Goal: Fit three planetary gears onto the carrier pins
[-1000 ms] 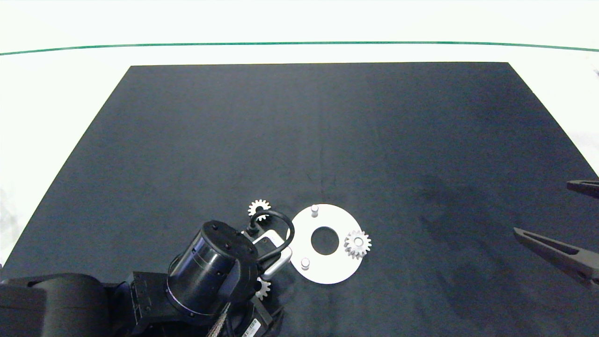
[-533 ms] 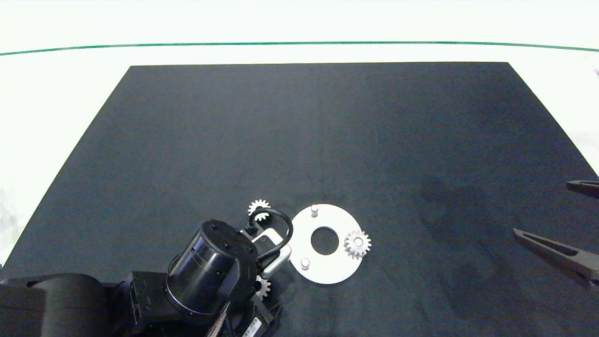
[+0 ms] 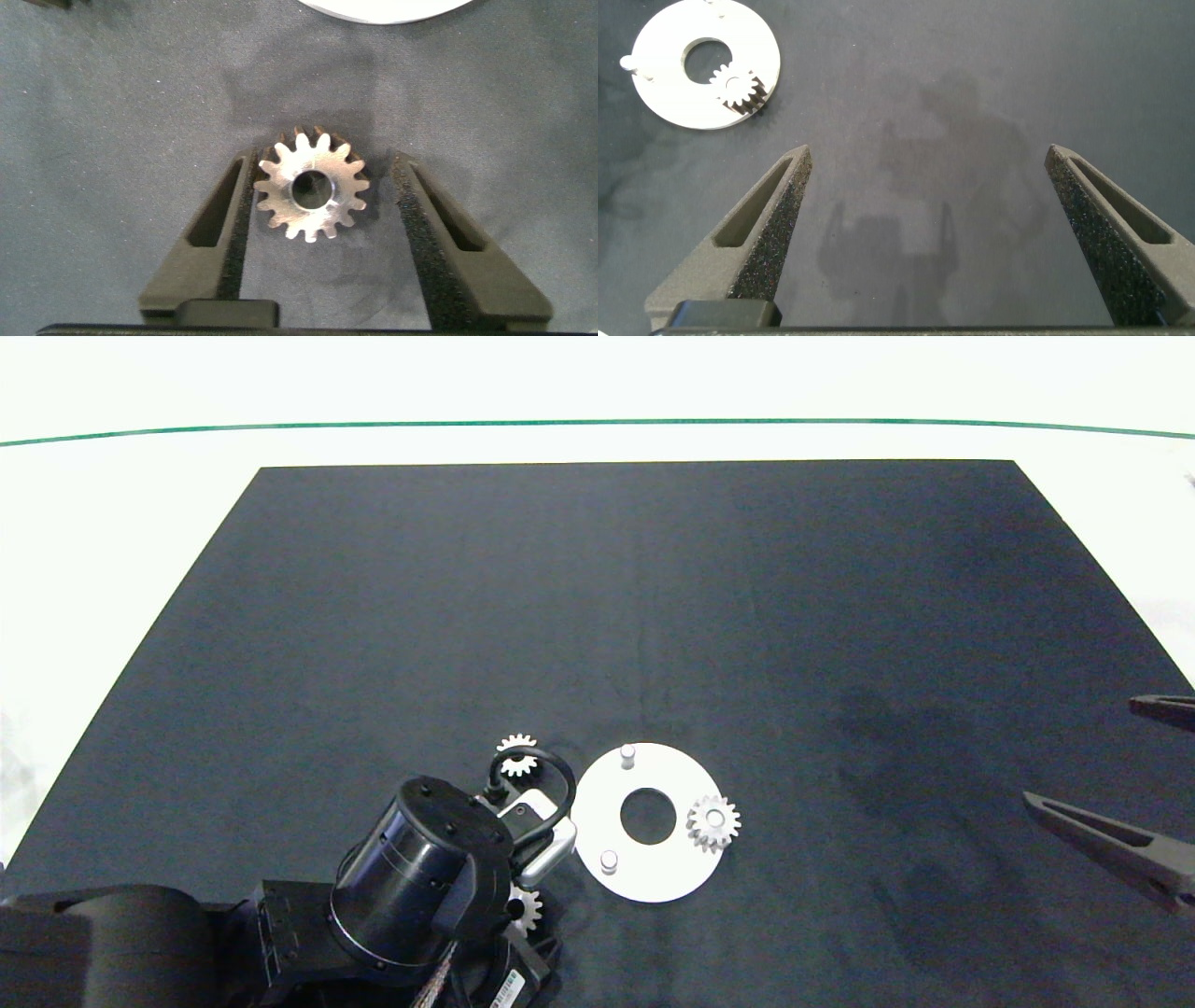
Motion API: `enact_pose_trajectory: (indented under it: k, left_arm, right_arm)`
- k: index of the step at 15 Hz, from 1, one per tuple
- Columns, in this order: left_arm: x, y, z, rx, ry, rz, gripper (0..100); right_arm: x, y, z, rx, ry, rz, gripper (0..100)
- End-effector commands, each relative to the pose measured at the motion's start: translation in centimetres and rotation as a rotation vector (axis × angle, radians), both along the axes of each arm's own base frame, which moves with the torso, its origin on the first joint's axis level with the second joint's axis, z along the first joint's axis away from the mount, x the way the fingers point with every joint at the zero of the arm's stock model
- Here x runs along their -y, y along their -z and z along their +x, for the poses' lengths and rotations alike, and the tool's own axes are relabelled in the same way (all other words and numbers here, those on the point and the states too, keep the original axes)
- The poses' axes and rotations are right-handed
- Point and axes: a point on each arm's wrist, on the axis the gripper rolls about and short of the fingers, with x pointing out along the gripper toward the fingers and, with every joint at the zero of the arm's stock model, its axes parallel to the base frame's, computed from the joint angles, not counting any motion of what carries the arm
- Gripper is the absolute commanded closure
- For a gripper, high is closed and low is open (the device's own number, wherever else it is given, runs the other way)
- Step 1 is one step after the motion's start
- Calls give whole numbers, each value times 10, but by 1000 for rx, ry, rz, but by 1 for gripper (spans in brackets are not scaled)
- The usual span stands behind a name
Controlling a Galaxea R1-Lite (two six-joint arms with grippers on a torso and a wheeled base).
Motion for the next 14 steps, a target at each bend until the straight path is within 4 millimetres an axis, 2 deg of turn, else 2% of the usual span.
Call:
enact_pose_trajectory:
  k: [1,9,12,14]
  left_arm:
    - [0,-1,0,2,-1,-3,50]
    - [-5,0,-4,-8,-16,-14,67]
    - [-6,-22,-8,47,-10,-85,73]
    - [2,-34,-3,69,-6,-111,77]
  right_arm:
    - [0,0,0,-1,-1,-3,0]
    - [-1,2,1,-7,-3,-7,0]
    - [0,2,0,-3,-4,-10,0]
    - [0,1,-1,5,-3,-9,0]
